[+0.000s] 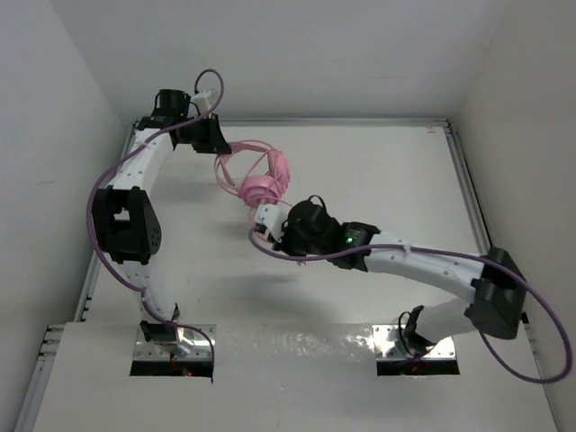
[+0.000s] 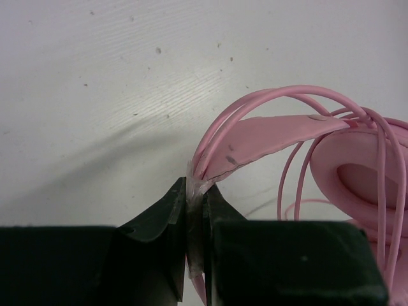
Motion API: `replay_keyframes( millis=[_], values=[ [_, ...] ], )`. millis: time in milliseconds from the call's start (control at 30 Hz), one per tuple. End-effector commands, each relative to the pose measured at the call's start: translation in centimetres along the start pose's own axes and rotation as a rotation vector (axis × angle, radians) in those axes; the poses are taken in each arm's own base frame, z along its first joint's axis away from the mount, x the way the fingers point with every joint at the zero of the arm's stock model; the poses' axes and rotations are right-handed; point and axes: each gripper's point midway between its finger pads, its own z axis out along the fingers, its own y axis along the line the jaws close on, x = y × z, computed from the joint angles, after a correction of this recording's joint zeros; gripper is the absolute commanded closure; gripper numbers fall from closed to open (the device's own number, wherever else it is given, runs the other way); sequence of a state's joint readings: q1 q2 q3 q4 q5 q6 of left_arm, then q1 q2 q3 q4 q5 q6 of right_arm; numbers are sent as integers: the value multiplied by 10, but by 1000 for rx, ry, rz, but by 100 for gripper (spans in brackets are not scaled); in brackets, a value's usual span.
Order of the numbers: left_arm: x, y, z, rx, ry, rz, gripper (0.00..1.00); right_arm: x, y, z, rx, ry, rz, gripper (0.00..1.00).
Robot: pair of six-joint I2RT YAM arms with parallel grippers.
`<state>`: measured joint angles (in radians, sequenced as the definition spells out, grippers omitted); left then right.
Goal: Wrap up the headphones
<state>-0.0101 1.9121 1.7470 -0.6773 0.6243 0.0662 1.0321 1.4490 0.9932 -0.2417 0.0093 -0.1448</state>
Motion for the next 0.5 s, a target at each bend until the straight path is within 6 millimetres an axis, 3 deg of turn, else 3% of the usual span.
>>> replay_keyframes(
  millis=[0, 100, 133, 200, 233, 267, 300, 367, 400, 467],
  values=[
    [-36, -34, -25, 112, -105, -3, 100, -50, -39, -35, 172, -203, 135, 100],
    [-28, -24, -19, 73, -80, -5, 100, -88, -85, -83, 309, -294, 160, 100],
    [-26, -21, -17, 69, -71, 12, 100, -114, -101, -107, 348, -350, 164, 100],
    [-18, -17, -12, 61, -45, 25, 100, -131, -129, -135, 408, -372, 174, 100],
    [-12, -14, -10, 53, -31, 23, 100, -164, -145, -168, 450, -454, 171, 100],
    [-8, -11, -8, 44, -24, 33, 100, -171, -158, -181, 500, -450, 151, 100],
    [-1, -9, -4, 44, -7, 30, 100, -201, -171, -216, 555, -532, 139, 100],
    [5, -6, 0, 42, 6, 37, 100, -225, -185, -237, 608, -566, 104, 100],
    [9, -4, 2, 37, 15, 30, 100, -251, -190, -271, 632, -646, 98, 100],
    [12, -2, 6, 35, 21, 31, 100, -276, -191, -288, 619, -710, 79, 100]
  ],
)
